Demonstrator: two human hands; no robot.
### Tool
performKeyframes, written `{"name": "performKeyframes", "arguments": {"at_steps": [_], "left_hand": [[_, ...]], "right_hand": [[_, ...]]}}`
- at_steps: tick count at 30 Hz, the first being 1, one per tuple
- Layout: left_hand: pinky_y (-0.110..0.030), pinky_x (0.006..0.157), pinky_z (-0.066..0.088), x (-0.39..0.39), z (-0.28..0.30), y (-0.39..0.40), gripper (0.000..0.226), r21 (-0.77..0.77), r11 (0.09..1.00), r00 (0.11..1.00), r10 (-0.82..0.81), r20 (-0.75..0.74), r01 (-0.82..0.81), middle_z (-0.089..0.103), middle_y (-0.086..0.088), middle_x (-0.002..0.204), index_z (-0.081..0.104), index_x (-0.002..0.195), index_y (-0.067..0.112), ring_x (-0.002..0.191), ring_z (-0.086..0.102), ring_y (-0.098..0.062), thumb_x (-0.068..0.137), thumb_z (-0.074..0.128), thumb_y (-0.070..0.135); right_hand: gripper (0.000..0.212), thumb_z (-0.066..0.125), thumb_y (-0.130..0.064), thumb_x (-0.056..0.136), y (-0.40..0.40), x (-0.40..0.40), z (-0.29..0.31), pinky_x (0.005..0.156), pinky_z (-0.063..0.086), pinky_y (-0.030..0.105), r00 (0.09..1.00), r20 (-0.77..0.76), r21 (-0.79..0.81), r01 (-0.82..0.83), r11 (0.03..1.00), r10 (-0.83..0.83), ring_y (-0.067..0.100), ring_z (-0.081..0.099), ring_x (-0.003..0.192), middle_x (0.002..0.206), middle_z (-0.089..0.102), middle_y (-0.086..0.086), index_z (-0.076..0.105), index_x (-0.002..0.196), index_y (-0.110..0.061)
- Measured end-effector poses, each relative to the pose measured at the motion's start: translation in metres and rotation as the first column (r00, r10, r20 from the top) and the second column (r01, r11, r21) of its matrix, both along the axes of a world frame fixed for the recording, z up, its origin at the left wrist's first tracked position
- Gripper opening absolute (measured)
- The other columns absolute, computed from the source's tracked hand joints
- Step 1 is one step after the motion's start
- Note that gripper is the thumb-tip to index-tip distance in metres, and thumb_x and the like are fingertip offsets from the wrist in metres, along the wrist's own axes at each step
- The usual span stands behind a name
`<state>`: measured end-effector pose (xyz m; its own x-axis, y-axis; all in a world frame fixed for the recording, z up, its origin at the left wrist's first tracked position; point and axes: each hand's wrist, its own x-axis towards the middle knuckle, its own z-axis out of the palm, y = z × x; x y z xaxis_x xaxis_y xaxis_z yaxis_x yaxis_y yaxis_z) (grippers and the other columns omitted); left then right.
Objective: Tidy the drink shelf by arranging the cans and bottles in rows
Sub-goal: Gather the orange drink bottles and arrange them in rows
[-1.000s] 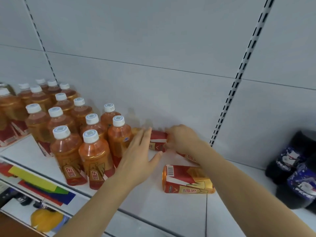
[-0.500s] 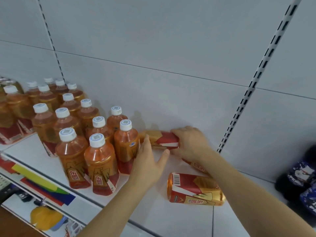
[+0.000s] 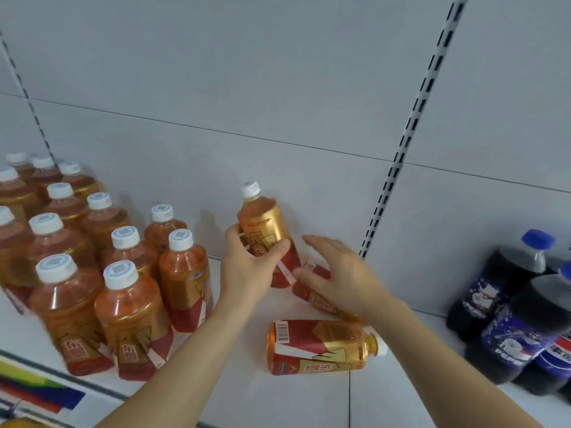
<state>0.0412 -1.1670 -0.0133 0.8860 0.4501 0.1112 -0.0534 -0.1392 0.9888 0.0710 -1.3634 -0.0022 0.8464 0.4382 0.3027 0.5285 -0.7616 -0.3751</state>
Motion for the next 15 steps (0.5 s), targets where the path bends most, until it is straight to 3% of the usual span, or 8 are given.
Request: {"name": "performKeyframes", "arguments": {"at_steps": [3,7,11,15], "left_hand": [[-0.025,0.079,0.051,0.006,-0.005,0.004,0.077,0.065,0.998,1.000,0.010,-0.006,-0.010,0.062,0.021,0.111,0.044,0.142,0.029,0.102,0.064,-0.002,0.081,0.091,0.037],[-0.042,0.097,0.056,0.014,-0.019,0.007,0.086,0.152,0.988,0.997,0.026,-0.077,-0.014,0.063,0.003,0.131,0.040,0.147,0.025,0.117,0.065,-0.021,0.080,0.092,0.033],[-0.040,0.094,0.054,0.019,-0.038,0.008,0.085,0.240,0.971,0.994,0.025,-0.108,0.001,0.063,-0.001,0.136,0.038,0.145,0.025,0.121,0.066,-0.028,0.080,0.092,0.034],[-0.043,0.097,0.055,0.024,-0.044,0.007,0.090,0.296,0.955,0.995,-0.009,-0.099,0.038,0.059,-0.005,0.143,0.031,0.151,0.022,0.127,0.064,-0.031,0.083,0.089,0.034]], "right_hand": [[0.071,0.053,-0.071,0.099,-0.023,0.006,0.006,0.112,0.042,0.033,0.988,-0.073,-0.023,0.133,0.991,-0.135,0.013,0.052,0.137,0.146,0.062,-0.013,0.048,0.158,-0.031],[0.072,0.058,-0.074,0.095,-0.059,0.014,0.004,0.107,0.051,0.036,0.936,-0.235,-0.246,0.204,0.948,-0.262,0.017,0.061,0.128,0.142,0.065,-0.010,0.053,0.153,-0.031],[0.080,0.072,-0.072,0.085,-0.074,0.012,0.002,0.101,0.048,0.035,0.854,-0.403,-0.447,0.132,0.885,-0.330,0.018,0.058,0.127,0.146,0.059,-0.009,0.050,0.153,-0.036],[0.077,0.080,-0.066,0.081,-0.074,0.013,-0.004,0.090,0.045,0.032,0.834,-0.453,-0.455,0.089,0.886,-0.316,0.015,0.059,0.117,0.135,0.063,-0.011,0.055,0.147,-0.037]]}}
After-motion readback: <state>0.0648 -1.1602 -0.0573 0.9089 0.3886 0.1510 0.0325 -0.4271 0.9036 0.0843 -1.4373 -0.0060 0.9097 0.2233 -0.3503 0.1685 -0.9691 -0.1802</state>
